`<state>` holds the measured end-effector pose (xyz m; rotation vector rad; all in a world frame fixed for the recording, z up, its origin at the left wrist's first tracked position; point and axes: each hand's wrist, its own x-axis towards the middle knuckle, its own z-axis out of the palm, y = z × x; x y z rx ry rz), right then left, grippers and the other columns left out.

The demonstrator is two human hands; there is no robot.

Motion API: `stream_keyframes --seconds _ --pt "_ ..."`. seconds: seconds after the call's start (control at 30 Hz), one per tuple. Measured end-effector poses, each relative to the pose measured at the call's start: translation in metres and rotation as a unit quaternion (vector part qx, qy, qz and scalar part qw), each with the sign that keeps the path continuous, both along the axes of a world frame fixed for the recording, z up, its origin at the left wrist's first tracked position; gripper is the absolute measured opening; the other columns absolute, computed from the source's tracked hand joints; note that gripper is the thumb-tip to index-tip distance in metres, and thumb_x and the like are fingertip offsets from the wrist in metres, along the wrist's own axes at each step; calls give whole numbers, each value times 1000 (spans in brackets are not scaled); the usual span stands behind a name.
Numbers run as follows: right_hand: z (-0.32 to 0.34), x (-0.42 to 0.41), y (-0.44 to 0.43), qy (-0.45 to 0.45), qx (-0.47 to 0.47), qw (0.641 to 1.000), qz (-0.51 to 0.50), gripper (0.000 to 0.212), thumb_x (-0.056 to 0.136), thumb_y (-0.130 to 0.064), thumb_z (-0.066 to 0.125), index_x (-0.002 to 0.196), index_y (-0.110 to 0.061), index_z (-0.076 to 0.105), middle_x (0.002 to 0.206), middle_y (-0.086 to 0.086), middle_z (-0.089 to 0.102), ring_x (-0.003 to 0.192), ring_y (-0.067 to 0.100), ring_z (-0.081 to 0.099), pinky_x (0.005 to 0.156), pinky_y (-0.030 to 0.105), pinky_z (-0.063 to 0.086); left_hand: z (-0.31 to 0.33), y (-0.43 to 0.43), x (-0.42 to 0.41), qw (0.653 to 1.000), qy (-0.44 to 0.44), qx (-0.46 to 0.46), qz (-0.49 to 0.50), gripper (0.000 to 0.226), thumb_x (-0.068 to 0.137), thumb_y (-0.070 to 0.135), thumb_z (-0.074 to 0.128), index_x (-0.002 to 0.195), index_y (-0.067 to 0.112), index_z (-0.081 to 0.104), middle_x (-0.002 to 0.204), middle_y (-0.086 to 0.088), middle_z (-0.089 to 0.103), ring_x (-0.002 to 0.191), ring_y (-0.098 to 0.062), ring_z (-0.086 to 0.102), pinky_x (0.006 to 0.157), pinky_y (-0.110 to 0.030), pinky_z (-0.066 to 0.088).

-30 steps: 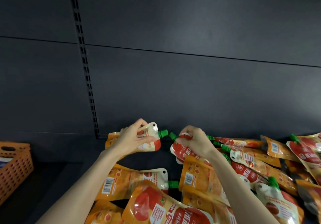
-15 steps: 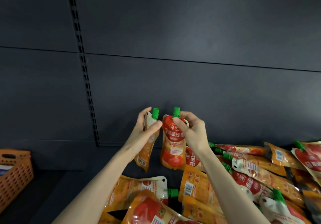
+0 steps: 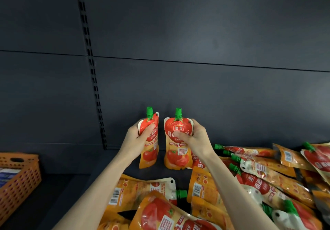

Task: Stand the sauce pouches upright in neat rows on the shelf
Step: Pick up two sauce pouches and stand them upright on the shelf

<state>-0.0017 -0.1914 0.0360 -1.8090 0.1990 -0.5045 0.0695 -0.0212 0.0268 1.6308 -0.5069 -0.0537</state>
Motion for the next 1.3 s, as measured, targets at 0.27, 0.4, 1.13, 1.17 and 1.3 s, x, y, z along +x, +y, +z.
stream_keyframes --seconds 0.27,0.4,1.13,1.17,1.3 --pt "20 18 -3 -113 62 991 -14 25 80 -13 71 100 -16 55 97 2 67 89 13 67 74 26 57 4 14 24 997 58 -58 -3 14 90 24 58 104 24 62 99 3 69 93 -11 66 71 -24 52" --pt "3 28 -9 -69 26 997 -29 28 83 -19 69 107 -15 55 106 6 66 97 17 65 84 35 56 1 12 25 994 78 -76 -2 21 90 26 59 110 22 62 101 4 70 93 -10 67 71 -24 52" --pt "-28 23 -28 -35 40 999 10 34 87 -11 62 120 -13 53 106 1 67 96 9 65 77 20 56 -20 4 27 995 90 -34 -23 29 84 22 65 111 30 59 110 7 67 104 -11 62 88 -31 49" --pt "-28 23 -30 -33 35 999 6 35 87 -12 62 121 -14 53 107 1 66 97 9 65 80 21 55 -20 4 26 995 90 -32 -23 29 84 23 65 112 30 58 110 7 67 104 -10 62 89 -32 49" --pt "-28 22 -39 -7 23 1000 16 40 87 -13 62 125 -15 49 114 3 64 104 14 62 84 24 52 -22 2 25 995 96 -18 -34 34 85 25 64 117 30 55 115 8 64 109 -11 59 95 -35 47"
